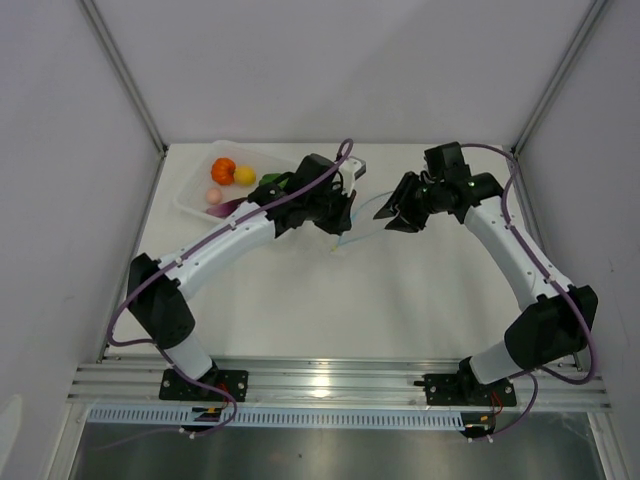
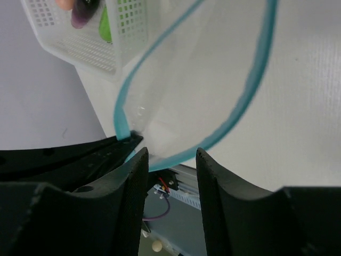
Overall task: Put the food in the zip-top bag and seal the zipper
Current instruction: Pick up the zipper food storage bag at the center of the board, then open the zipper of the food storage bag.
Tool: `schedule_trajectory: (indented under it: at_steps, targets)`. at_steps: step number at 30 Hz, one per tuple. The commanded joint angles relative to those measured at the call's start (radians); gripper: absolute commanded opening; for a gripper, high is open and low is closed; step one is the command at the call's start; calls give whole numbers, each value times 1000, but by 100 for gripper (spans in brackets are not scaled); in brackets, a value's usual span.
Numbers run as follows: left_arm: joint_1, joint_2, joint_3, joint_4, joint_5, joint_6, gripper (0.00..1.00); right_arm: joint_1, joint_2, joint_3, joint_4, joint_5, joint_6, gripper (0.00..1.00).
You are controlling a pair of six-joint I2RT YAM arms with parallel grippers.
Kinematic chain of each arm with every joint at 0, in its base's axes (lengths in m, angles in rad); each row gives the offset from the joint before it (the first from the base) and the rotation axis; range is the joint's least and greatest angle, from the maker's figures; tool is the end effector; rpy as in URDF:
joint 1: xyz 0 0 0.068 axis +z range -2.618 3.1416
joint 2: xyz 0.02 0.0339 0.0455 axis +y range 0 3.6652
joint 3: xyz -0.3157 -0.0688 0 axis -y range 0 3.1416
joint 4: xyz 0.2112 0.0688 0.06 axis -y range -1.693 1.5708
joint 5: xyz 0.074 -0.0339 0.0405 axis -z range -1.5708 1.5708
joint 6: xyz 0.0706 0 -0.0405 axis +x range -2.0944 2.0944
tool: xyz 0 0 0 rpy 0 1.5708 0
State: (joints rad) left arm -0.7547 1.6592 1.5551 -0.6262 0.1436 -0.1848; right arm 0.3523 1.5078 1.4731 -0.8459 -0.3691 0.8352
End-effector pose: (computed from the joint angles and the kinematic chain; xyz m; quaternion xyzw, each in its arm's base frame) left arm 0.2636 -0.2618 0.3697 0.2841 0.8657 -0.2426 0.3332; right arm 0.2750 0.1282 0.3734 0.1609 0.9131 0.3292 0.1790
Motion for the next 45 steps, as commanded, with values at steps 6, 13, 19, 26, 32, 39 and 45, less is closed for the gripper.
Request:
schedule_trajectory:
  at_steps: [6,13,19,26,32,39,45]
  targets:
    - [3,20,82,-9,57,-25,1,-59,-95,26,-160,29,-81,45]
    - [3,11,88,-15,76,-33,1,-70,-69,13,-108,9,-81,46]
    - [3,-10,82,-9,102,-45,1,-72,-32,1,-93,9,-88,46]
    - [3,-35,74,11,171,-65,1,-69,-35,-46,-78,29,-94,42]
    - [21,-52,63,58,276,-113,1,-69,-38,-54,-81,48,-111,25]
    - [80,-76,-32,189,407,-229,1,-70,-67,-45,-116,130,-156,0]
    - [120,-73,-95,235,425,-298,1,-61,-61,76,-208,222,-205,0]
